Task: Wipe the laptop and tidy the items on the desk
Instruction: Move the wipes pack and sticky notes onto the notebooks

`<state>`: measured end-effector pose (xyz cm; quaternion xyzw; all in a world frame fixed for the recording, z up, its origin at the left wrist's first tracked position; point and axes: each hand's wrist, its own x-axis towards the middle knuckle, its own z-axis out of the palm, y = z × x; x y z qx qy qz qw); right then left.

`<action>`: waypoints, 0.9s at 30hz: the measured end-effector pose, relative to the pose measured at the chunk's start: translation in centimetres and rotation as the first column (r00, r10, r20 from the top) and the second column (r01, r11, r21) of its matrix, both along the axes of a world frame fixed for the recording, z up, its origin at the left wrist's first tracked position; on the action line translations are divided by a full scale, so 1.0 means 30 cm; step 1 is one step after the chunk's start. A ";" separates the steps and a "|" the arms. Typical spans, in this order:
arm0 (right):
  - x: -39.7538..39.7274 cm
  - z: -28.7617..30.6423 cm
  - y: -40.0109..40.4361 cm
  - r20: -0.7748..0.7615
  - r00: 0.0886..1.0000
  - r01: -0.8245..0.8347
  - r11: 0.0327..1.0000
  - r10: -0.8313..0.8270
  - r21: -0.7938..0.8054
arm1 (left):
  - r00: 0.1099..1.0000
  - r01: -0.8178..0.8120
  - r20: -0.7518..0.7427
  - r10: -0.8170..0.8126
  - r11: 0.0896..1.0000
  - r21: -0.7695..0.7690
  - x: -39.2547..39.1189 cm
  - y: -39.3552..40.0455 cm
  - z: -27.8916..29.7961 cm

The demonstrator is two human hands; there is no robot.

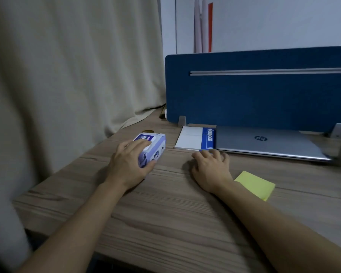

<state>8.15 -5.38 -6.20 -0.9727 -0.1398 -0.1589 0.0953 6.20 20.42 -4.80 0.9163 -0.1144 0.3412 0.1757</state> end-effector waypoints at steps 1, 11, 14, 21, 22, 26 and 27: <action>0.004 0.000 -0.026 -0.034 0.999 0.032 0.999 -0.032 0.000 | 1.000 0.016 0.001 -0.016 1.000 0.009 0.002 -0.017 -0.002; -0.016 0.004 -0.272 0.007 0.991 0.136 0.988 -0.136 -0.070 | 0.985 0.174 -0.005 -0.174 0.985 -0.012 0.031 -0.199 -0.020; -0.025 0.009 -0.296 0.019 0.989 0.147 0.987 -0.146 -0.061 | 0.993 0.103 -0.051 -0.102 0.994 0.022 0.033 -0.214 -0.035; -0.034 0.014 -0.300 0.010 0.994 0.113 0.993 -0.113 -0.028 | 0.999 -0.050 -0.019 0.050 0.998 0.027 0.038 -0.185 -0.054; -0.033 0.012 -0.302 0.005 0.994 0.109 0.994 -0.109 -0.025 | 0.996 -0.086 -0.022 0.087 0.996 0.027 0.046 -0.170 -0.056; -0.018 0.010 -0.306 -0.062 0.994 0.087 0.996 -0.085 0.033 | 0.978 -0.203 -0.052 0.201 0.978 -0.043 0.101 -0.134 -0.055; -0.011 0.011 -0.307 -0.085 0.994 0.071 0.996 -0.066 0.051 | 0.979 -0.201 -0.059 0.197 0.978 -0.060 0.121 -0.130 -0.054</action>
